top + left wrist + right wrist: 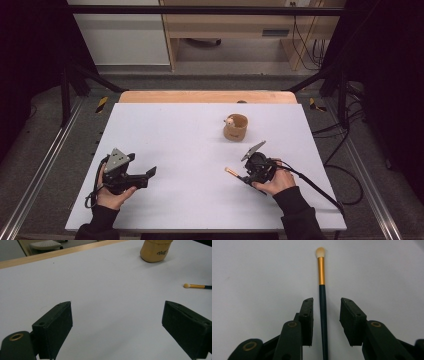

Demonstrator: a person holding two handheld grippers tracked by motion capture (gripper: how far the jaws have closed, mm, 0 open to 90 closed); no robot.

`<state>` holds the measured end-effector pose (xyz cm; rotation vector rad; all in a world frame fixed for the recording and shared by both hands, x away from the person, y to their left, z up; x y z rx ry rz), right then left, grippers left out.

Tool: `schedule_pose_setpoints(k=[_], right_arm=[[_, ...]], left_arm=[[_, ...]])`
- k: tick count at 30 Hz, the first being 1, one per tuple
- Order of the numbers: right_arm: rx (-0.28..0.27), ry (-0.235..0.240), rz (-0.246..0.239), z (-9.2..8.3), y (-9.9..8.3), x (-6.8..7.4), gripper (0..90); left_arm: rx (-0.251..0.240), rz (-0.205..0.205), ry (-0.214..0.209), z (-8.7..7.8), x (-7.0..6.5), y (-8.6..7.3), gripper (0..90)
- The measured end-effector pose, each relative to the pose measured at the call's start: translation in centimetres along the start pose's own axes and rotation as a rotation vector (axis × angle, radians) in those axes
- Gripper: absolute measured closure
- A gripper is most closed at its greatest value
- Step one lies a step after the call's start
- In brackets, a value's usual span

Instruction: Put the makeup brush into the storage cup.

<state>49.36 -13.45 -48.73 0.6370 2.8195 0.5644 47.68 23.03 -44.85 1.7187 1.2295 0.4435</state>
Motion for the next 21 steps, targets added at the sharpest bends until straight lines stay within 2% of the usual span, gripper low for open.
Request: schedule_pose_setpoints(k=[5, 6, 21], right_arm=[[0.035, 0.018, -0.001, 0.4, -0.2, 0.2, 66.9], [0.038, 0.019, -0.011, 0.5, -0.2, 0.2, 67.5], [0.086, 0.040, -0.012, 1.5, -0.3, 0.2, 76.3]], left_arm=[[0.001, 0.000, 0.000, 0.0, 0.0, 0.0, 9.2], [0.000, 0.000, 0.001, 0.0, 0.0, 0.0, 9.2], [0.005, -0.001, 0.002, 0.1, 0.0, -0.1, 9.2]])
Point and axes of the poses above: each handheld gripper's, and its own axes: z roughly forward along the jaws, y roughly out of its top, x roughly to its left, the point moved 6 cm from there along z, roughly forward along the jaws, and after that the axes turned 14 degrees about -z, right-handed, at the moved point
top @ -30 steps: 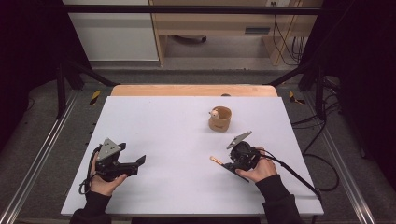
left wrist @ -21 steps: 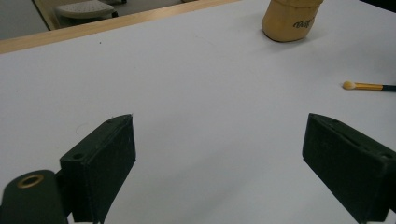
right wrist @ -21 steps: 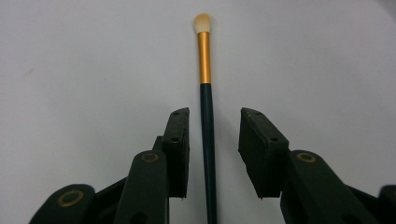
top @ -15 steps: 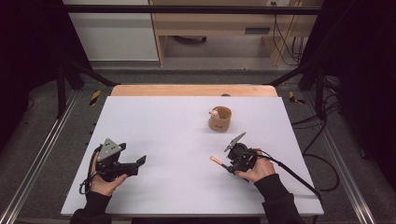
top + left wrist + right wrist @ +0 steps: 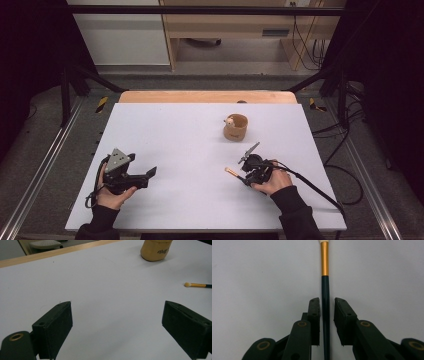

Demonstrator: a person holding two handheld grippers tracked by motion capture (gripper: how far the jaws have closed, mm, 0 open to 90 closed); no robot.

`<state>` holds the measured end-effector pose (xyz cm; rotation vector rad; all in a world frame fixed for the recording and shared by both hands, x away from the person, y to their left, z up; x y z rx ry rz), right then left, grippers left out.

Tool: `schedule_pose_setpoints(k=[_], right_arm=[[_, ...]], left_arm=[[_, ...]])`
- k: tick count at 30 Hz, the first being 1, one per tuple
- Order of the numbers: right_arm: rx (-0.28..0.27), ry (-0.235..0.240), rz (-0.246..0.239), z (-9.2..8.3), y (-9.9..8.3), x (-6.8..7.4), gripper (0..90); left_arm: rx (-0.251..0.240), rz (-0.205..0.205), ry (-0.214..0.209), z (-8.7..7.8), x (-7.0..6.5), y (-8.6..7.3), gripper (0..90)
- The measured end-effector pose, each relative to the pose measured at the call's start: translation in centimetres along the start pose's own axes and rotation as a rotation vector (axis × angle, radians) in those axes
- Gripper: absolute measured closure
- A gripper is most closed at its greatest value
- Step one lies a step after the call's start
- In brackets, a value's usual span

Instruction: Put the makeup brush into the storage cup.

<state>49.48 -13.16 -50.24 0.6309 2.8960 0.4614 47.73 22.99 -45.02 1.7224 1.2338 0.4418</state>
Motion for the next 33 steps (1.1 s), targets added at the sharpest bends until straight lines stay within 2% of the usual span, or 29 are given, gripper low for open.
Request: schedule_pose_setpoints(k=[11, 27, 33], right_arm=[[0.016, 0.010, -0.005, 0.36, -0.06, 0.03, 81.3], [0.050, 0.009, 0.006, 0.46, 0.12, 0.10, 82.9], [0.050, 0.002, -0.013, 0.44, 0.12, 0.17, 83.7]], left_arm=[[0.002, 0.001, 0.002, 0.05, 0.00, -0.04, 9.2], [0.003, 0.004, 0.002, 0.06, -0.05, -0.05, 9.2], [0.004, 0.005, 0.002, 0.04, -0.05, -0.04, 9.2]])
Point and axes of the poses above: each handheld gripper's, and its own axes: z roughly forward along the jaws, y roughly out of its top, x roughly to its left, the point moved 6 cm from there along z, roughly forward along the jaws, and after that the axes turned 14 degrees about -z, right-handed, at the moved point
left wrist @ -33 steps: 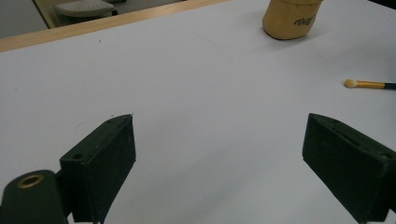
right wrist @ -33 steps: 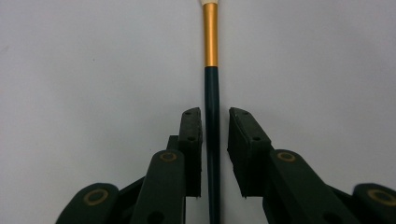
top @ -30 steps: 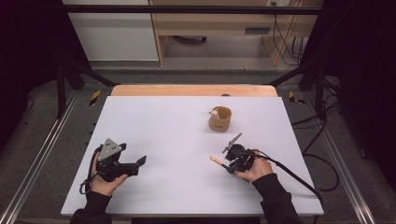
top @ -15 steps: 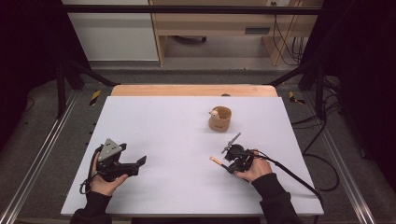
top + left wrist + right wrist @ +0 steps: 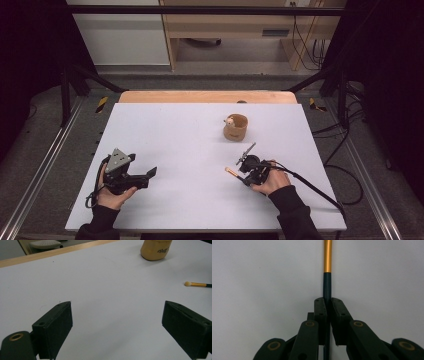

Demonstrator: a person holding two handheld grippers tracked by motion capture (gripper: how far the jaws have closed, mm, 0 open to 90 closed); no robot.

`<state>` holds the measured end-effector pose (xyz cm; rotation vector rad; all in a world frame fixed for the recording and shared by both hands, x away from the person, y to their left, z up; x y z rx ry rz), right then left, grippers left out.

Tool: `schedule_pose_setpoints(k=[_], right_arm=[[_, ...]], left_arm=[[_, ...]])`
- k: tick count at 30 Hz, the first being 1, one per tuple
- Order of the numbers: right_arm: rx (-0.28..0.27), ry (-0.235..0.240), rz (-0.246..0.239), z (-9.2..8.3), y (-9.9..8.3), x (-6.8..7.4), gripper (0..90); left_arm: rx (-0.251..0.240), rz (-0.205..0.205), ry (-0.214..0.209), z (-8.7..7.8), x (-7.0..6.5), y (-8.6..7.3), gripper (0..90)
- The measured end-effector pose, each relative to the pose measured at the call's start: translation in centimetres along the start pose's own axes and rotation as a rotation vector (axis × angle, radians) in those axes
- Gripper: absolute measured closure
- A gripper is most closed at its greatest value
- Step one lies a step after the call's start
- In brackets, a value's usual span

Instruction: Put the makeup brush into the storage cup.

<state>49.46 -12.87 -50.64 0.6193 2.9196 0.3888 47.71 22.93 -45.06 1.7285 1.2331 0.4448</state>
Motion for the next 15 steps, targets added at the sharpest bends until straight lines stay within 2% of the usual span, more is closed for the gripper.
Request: schedule_pose_setpoints(k=[8, 9, 15], right_arm=[[-0.025, -0.025, -0.024, -0.1, -0.1, 0.1, 83.9], [-0.030, -0.027, -0.015, -0.2, 0.0, 0.2, 83.9], [-0.118, -0.032, -0.010, -1.2, 0.3, 0.2, 83.9]], left_arm=[[-0.001, -0.002, -0.001, 0.0, 0.0, 0.0, 9.2], [-0.001, -0.002, -0.001, 0.0, 0.0, 0.0, 9.2], [0.001, 0.001, -0.002, 0.0, 0.0, 0.0, 9.2]])
Point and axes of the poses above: each handheld gripper's, and its own axes: z roughly forward along the jaws, y roughly out of its top, x roughly to its left, the point moved 6 cm from there along z, roughly forward along the jaws, and after that the axes turned 14 degrees about -z, right-handed, at the moved point
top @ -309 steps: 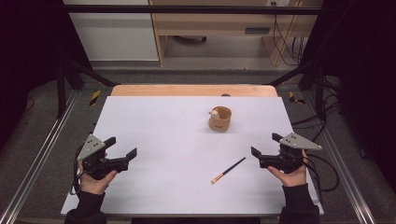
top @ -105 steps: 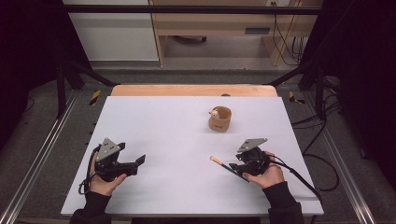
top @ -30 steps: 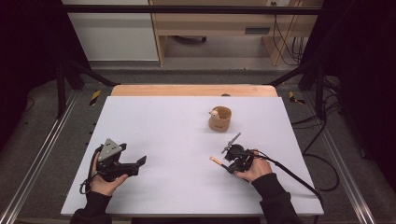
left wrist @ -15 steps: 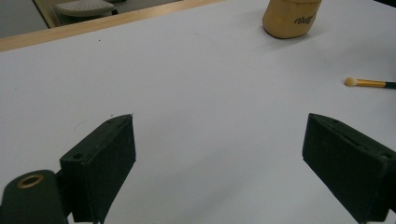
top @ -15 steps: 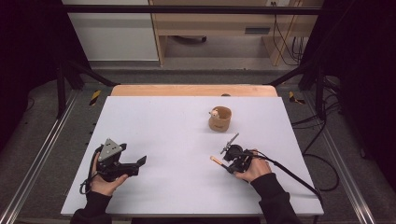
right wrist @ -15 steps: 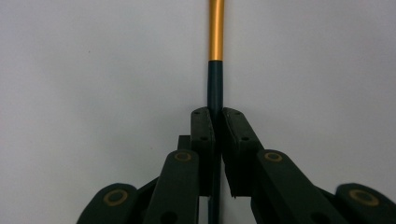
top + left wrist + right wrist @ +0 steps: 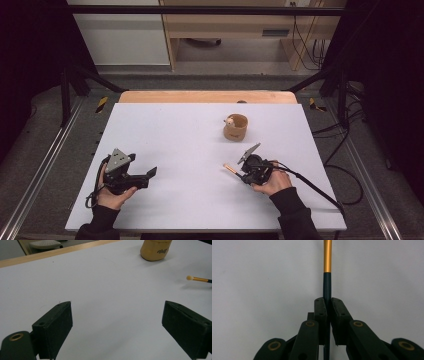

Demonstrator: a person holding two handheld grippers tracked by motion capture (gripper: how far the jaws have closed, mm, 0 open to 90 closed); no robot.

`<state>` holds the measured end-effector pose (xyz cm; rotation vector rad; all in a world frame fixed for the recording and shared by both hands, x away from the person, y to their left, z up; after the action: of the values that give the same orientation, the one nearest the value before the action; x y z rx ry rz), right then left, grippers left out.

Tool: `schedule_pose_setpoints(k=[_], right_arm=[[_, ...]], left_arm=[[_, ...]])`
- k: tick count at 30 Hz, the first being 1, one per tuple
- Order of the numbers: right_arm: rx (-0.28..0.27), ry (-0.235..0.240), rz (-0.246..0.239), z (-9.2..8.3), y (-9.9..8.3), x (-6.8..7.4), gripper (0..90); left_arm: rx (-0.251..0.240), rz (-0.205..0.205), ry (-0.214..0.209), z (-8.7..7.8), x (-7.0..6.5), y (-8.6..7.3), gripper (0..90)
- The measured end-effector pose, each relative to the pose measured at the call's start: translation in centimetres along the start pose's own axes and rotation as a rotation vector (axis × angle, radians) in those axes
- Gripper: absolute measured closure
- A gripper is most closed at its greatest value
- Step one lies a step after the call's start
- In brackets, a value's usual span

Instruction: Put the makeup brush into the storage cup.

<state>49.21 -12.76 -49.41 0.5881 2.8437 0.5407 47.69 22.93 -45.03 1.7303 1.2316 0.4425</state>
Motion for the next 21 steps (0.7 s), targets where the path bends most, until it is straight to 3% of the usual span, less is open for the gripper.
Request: schedule_pose_setpoints(k=[9, 10, 13, 14, 21], right_arm=[[-0.181, -0.032, 0.021, -2.1, 0.8, 0.0, 83.9], [-0.224, -0.038, 0.023, -2.5, 1.0, 0.0, 83.9], [-0.261, -0.047, 0.020, -2.9, 1.2, 0.1, 83.9], [-0.302, -0.048, 0.023, -3.3, 1.3, 0.2, 83.9], [-0.392, -0.058, 0.023, -4.3, 1.6, 0.3, 83.8]], left_arm=[[-0.003, -0.002, -0.009, 0.1, -0.3, 0.0, 9.2], [-0.003, -0.002, -0.013, 0.1, -0.4, 0.0, 9.2], [-0.005, -0.002, -0.021, 0.1, -0.7, 0.1, 9.2], [-0.009, -0.003, -0.022, 0.1, -0.8, 0.1, 9.3], [-0.015, -0.006, -0.050, 0.1, -1.5, 0.2, 9.6]])
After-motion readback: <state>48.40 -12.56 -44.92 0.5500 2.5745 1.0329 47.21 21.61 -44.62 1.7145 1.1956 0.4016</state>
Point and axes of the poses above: each handheld gripper's, and its own axes: z roughly forward along the jaws, y roughly out of its top, x roughly to its left, the point moved 6 cm from there along z, roughly forward along the jaws, and after that the axes turned 14 degrees about -z, right-handed, at the moved point
